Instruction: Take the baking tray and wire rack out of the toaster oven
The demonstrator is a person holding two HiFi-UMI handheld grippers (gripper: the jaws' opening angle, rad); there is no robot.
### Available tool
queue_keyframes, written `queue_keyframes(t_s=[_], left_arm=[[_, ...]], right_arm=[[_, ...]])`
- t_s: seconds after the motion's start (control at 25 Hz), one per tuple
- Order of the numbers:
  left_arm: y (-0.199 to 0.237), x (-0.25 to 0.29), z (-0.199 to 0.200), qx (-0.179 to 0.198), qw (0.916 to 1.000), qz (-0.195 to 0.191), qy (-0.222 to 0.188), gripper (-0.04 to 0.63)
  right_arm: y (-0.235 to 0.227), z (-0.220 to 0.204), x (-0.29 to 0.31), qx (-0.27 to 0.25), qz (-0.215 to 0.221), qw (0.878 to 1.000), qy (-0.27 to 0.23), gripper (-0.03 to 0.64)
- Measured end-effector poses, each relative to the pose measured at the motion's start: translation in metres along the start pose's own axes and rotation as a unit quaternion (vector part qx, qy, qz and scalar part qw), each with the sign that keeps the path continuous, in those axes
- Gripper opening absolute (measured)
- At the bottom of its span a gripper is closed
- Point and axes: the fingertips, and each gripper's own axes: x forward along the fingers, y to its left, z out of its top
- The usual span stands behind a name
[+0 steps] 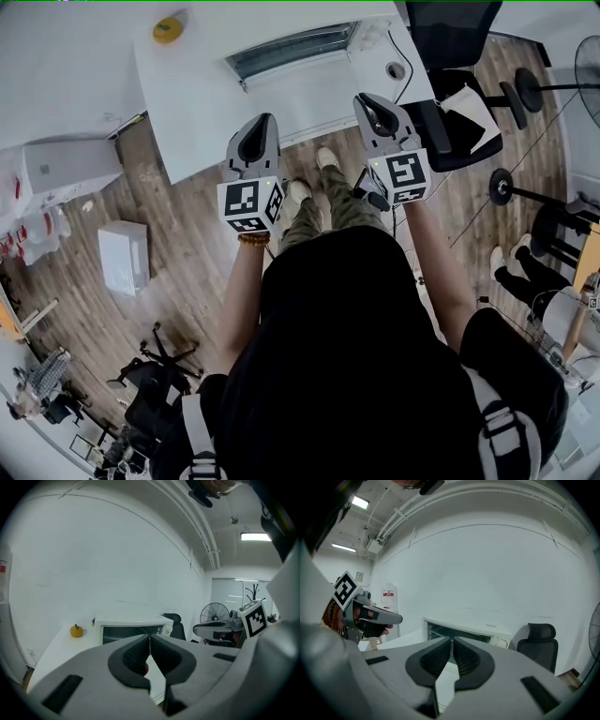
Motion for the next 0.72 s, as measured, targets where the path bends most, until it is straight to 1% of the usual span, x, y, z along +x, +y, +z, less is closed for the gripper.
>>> queue_keyframes(t_s=[0.2, 0.32, 0.52, 0.6, 0.72], left_arm=[[0.0, 0.026, -0.004, -0.016, 0.9998, -0.002, 0.014, 0.029], [0.001, 0.041, -0.005, -0.032, 0.9993, -0.004, 0.018, 0.029], [-0.006, 0.069, -0.005, -0.047, 0.9983, -0.026, 0.022, 0.029], [-0.006, 0.078, -0.006, -0.071, 0.9969, -0.027, 0.02, 0.029], [-0.001, 0.091, -0.01, -0.126, 0.9917, -0.02, 0.016, 0.029]], right_arm=[[-0.018, -0.007, 0.016, 0.016, 0.006, 1.0, 0.002, 0.032], [-0.03, -0.008, 0.024, 0.024, 0.007, 1.0, 0.004, 0.032], [-0.05, -0.012, 0.039, 0.053, 0.02, 0.998, 0.004, 0.032], [-0.055, -0.016, 0.045, 0.071, 0.031, 0.997, 0.007, 0.032], [-0.058, -0.02, 0.054, 0.107, 0.048, 0.993, 0.009, 0.032]])
